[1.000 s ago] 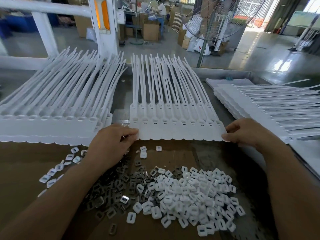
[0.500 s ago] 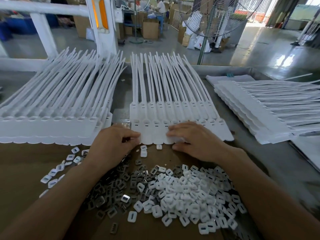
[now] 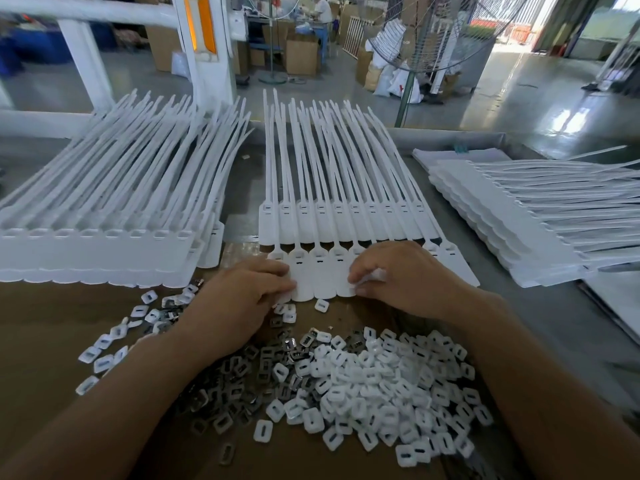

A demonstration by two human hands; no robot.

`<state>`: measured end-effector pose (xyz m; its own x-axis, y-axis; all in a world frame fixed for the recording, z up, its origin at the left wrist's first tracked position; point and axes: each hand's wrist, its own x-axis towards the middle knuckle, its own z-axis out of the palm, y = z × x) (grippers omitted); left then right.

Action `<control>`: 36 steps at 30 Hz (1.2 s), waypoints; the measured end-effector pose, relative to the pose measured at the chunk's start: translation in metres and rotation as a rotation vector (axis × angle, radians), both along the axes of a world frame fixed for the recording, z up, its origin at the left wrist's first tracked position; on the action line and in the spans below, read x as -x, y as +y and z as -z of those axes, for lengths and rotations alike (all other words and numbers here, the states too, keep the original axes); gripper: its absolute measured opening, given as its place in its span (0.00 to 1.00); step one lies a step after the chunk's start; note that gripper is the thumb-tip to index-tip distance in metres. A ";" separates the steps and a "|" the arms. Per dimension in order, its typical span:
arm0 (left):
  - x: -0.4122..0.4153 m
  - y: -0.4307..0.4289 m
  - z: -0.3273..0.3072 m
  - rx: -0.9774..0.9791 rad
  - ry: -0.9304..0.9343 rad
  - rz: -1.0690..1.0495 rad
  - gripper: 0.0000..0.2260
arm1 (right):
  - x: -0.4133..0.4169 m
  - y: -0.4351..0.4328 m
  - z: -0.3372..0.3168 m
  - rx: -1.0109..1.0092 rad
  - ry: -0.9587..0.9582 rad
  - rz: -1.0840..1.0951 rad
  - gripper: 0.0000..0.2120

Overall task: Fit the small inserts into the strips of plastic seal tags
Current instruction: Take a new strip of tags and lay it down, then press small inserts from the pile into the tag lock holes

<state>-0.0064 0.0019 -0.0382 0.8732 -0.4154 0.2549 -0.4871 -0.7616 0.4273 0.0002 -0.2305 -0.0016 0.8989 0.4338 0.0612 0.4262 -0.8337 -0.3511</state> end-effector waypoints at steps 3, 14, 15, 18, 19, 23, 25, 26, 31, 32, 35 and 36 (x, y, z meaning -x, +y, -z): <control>-0.002 -0.003 0.000 -0.021 -0.030 0.004 0.12 | 0.007 0.003 -0.009 -0.091 0.115 -0.063 0.07; -0.004 -0.005 0.001 -0.036 -0.029 0.001 0.12 | 0.018 0.020 -0.009 0.018 0.361 -0.197 0.06; -0.003 -0.005 0.001 -0.038 -0.023 0.001 0.12 | 0.018 0.019 -0.010 0.019 0.367 -0.198 0.06; -0.001 -0.003 0.000 -0.041 -0.023 0.002 0.12 | 0.017 0.017 -0.010 -0.038 0.392 -0.186 0.09; 0.000 -0.003 0.000 -0.039 -0.026 0.002 0.12 | 0.016 0.017 -0.011 -0.071 0.405 -0.174 0.10; 0.004 -0.005 -0.003 -0.062 -0.057 0.001 0.11 | 0.015 0.014 -0.010 -0.212 0.352 -0.117 0.12; 0.005 -0.006 -0.003 -0.077 -0.074 0.004 0.11 | 0.014 0.013 -0.007 -0.285 0.301 -0.058 0.10; 0.005 -0.007 -0.003 -0.087 -0.074 0.003 0.12 | 0.013 0.013 -0.006 -0.305 0.273 -0.026 0.10; 0.004 -0.005 0.000 -0.088 -0.061 0.016 0.14 | 0.001 0.021 -0.005 -0.374 0.195 0.118 0.11; 0.003 -0.005 0.000 -0.091 -0.059 0.022 0.15 | -0.003 0.024 -0.007 -0.370 0.191 0.132 0.10; 0.004 -0.005 0.000 -0.087 -0.060 0.031 0.15 | -0.016 0.041 -0.014 -0.286 0.146 0.131 0.09; 0.004 -0.004 0.000 -0.082 -0.067 0.033 0.15 | -0.021 0.047 -0.015 -0.272 0.136 0.130 0.09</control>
<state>-0.0107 -0.0025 -0.0377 0.8408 -0.4657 0.2760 -0.5380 -0.7756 0.3302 0.0212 -0.1830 0.0139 0.9537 0.2986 0.0351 0.2562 -0.7458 -0.6149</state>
